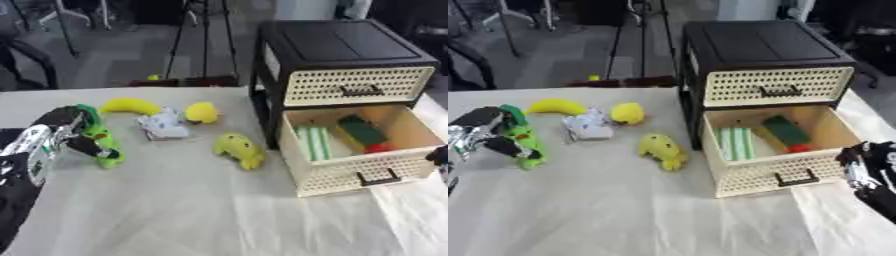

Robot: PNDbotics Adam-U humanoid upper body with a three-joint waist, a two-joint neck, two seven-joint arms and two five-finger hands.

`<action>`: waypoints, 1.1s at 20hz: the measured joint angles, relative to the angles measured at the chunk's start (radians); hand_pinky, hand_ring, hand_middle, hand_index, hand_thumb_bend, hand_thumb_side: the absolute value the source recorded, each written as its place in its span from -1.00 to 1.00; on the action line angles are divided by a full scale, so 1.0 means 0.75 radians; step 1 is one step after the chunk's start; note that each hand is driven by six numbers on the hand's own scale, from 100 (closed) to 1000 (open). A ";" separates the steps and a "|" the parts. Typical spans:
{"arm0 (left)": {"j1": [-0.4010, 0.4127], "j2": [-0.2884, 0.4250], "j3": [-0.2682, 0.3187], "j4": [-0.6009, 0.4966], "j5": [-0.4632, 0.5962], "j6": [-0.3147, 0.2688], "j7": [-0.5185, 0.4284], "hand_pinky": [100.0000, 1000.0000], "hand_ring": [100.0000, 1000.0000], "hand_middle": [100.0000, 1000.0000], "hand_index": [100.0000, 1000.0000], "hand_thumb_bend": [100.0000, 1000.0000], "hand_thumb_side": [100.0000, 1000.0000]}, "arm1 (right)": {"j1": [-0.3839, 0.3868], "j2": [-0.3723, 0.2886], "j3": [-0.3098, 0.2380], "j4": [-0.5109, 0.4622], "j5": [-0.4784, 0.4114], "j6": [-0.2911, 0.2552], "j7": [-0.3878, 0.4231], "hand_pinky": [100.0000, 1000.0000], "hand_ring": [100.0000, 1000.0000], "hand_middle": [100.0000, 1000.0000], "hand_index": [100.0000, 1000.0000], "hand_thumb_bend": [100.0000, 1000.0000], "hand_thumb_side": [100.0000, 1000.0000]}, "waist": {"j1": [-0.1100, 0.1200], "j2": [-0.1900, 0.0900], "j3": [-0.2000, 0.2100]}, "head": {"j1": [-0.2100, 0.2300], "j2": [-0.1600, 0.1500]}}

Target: Pick up objects from table and place into drawer.

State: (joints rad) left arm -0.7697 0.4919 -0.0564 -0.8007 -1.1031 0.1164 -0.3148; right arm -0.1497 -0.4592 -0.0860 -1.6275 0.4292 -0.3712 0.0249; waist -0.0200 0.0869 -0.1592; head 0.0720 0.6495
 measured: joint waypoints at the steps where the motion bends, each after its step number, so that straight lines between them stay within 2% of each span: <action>1: 0.000 -0.003 0.008 0.007 -0.003 -0.006 -0.009 -0.19 -0.01 0.13 0.47 0.61 -0.17 | 0.000 0.001 0.000 0.000 0.000 0.000 0.000 -1.00 -1.00 -1.00 0.04 -1.00 0.58 | 0.000 0.000 0.000 | -0.001 0.000; 5: 0.000 -0.013 0.027 0.027 0.007 -0.016 -0.035 -0.52 -0.27 -0.10 0.26 0.33 -0.34 | 0.000 0.008 0.000 0.000 0.000 0.002 0.001 -1.00 -1.00 -1.00 0.03 -1.00 0.58 | 0.001 -0.001 0.000 | -0.003 0.000; 6: 0.000 -0.016 0.030 0.030 0.016 -0.016 -0.039 -0.54 -0.29 -0.11 0.24 0.32 -0.36 | 0.000 0.008 0.000 0.000 0.000 0.003 0.001 -1.00 -1.00 -1.00 0.03 -1.00 0.58 | 0.001 -0.001 0.000 | -0.003 0.000; 10: 0.000 -0.025 0.034 0.044 0.066 -0.010 -0.045 -1.00 -0.72 -0.46 -0.09 -0.19 -0.71 | 0.000 0.008 0.000 0.000 0.000 0.005 0.001 -1.00 -1.00 -1.00 0.03 -1.00 0.58 | 0.001 -0.004 0.000 | -0.003 0.000; 13: 0.005 -0.034 0.034 0.045 0.115 0.003 -0.033 -1.00 -0.88 -0.60 -0.21 -0.49 -0.87 | 0.000 0.008 0.000 0.000 0.000 0.007 -0.001 -1.00 -1.00 -1.00 0.03 -1.00 0.58 | 0.000 -0.004 0.000 | -0.004 0.000; 14: 0.006 -0.034 0.034 0.044 0.134 0.007 -0.027 -1.00 -0.88 -0.61 -0.22 -0.52 -0.88 | -0.001 0.008 0.000 0.000 0.000 0.008 -0.002 -1.00 -1.00 -1.00 0.03 -1.00 0.58 | 0.000 -0.004 0.000 | -0.004 0.000; 15: 0.008 -0.034 0.034 0.040 0.154 0.011 -0.021 -1.00 -0.95 -0.67 -0.27 -0.71 -0.94 | -0.001 0.008 0.000 0.000 0.000 0.009 -0.003 -1.00 -1.00 -1.00 0.03 -1.00 0.57 | 0.000 -0.004 0.000 | -0.005 0.000; 19: 0.016 -0.036 0.048 -0.021 0.232 0.010 -0.006 -1.00 -1.00 -0.76 -0.33 -0.93 -0.96 | -0.001 0.009 0.000 0.000 0.000 0.011 -0.005 -1.00 -1.00 -1.00 0.03 -1.00 0.57 | -0.003 -0.004 0.004 | -0.007 0.000; 22: 0.009 -0.036 0.065 -0.107 0.293 -0.010 -0.001 -1.00 -1.00 -0.80 -0.36 -1.00 -1.00 | -0.001 0.009 0.000 0.000 0.001 0.014 -0.009 -1.00 -1.00 -1.00 0.03 -1.00 0.57 | -0.008 -0.004 0.007 | -0.011 0.000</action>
State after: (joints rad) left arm -0.7631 0.4647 -0.0077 -0.8807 -0.8831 0.1087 -0.3153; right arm -0.1503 -0.4527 -0.0858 -1.6275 0.4298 -0.3605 0.0184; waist -0.0259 0.0838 -0.1539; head 0.0640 0.6496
